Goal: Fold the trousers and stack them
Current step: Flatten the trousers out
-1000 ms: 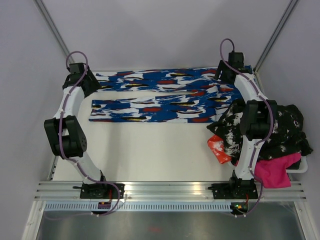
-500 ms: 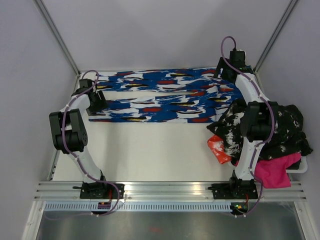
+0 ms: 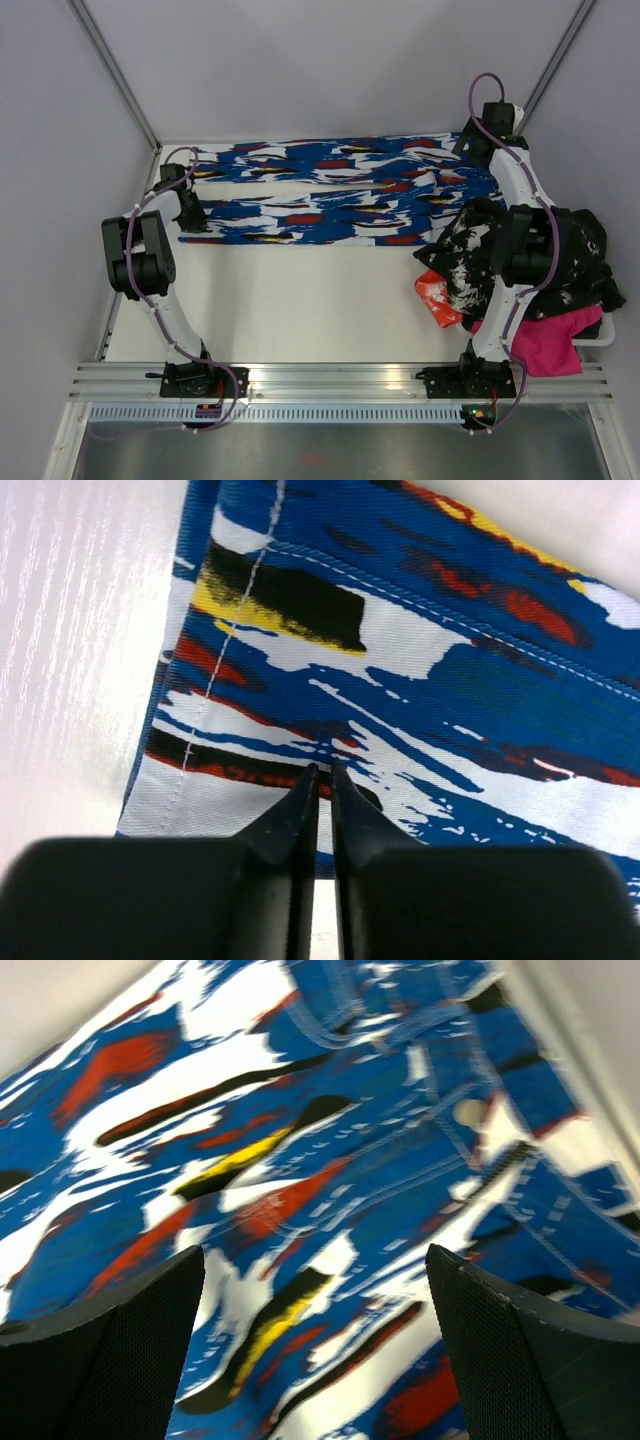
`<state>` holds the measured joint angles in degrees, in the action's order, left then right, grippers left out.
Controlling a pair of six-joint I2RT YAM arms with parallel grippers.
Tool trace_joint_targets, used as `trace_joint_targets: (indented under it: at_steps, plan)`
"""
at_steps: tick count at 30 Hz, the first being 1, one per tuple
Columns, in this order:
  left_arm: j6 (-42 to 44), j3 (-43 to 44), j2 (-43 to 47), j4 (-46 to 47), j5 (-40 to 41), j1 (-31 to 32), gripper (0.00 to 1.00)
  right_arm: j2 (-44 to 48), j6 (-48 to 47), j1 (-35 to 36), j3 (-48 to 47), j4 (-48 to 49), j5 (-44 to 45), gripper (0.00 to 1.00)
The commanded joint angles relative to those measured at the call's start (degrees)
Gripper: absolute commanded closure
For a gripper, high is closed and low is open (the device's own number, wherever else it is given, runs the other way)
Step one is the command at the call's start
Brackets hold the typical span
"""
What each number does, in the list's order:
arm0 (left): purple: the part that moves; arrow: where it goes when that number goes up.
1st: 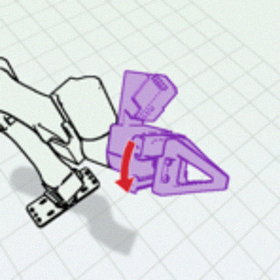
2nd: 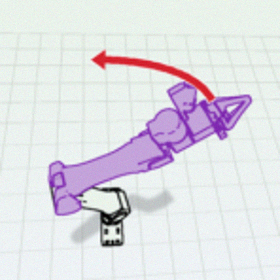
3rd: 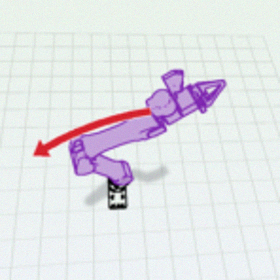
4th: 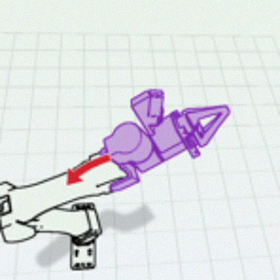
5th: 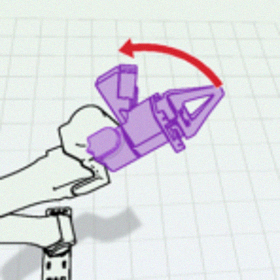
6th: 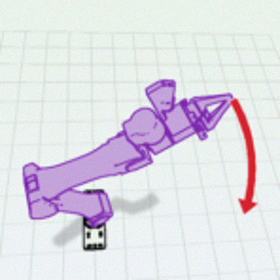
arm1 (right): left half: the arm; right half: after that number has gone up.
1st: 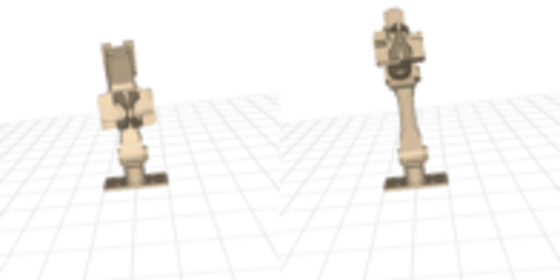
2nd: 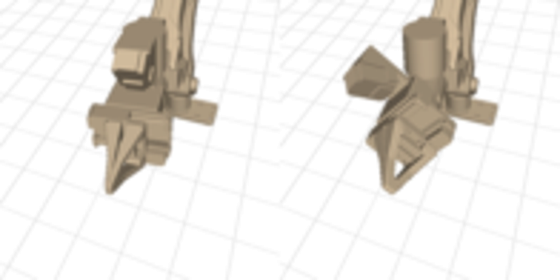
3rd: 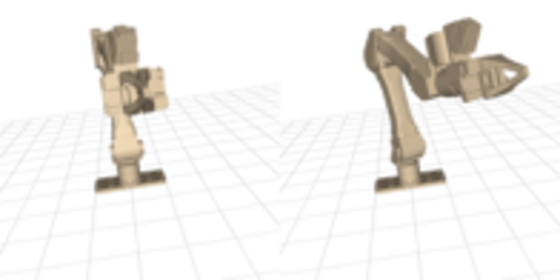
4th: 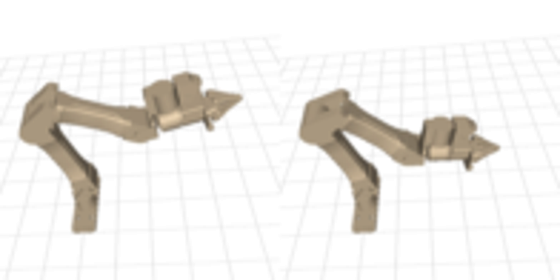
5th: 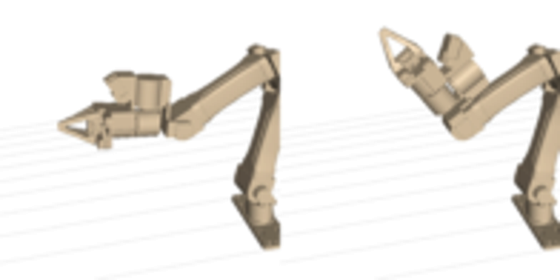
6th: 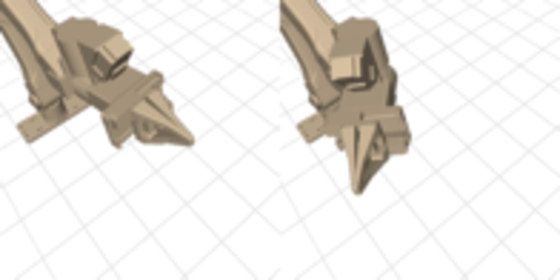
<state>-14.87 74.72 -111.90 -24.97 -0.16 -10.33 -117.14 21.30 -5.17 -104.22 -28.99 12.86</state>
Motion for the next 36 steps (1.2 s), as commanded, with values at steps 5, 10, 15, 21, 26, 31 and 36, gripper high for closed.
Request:
trace_joint_targets:
  at_steps: [5, 10, 15, 21, 26, 31, 36]
  plan:
    - [-2.87, 0.16, -1.48, 1.77, -0.36, -3.99, 0.98, 10.34, -1.53, -1.59, 6.13, 3.40, 5.51, 0.02]
    - [-2.09, 0.43, -0.96, 1.86, 2.25, -6.98, 0.98, 12.64, -0.56, -3.71, 8.78, 4.56, 5.86, 0.02]
    - [-1.82, -0.54, -1.74, 2.65, 6.49, -7.25, 0.98, 13.25, -0.91, -4.50, 8.42, 4.38, 7.88, 0.02]
    - [-3.05, 0.51, -3.32, 2.13, 8.78, -9.09, 0.98, 13.26, -1.08, -4.59, 8.69, 2.98, 9.54, 0.02]
    - [-3.93, 0.69, -3.07, 1.68, 8.16, -10.50, 0.98, 13.17, -1.08, -4.68, 9.65, 2.54, 9.37, 0.02]
    - [-0.60, 2.62, -1.75, 1.68, 4.04, -10.42, 0.98, 10.36, -1.79, -4.76, 9.57, 0.70, 7.98, 0.02]
    - [0.11, 3.24, 4.84, 3.44, -5.80, -9.80, 0.78, 6.41, 0.05, -4.85, 9.74, 1.04, 2.88, 0.03]
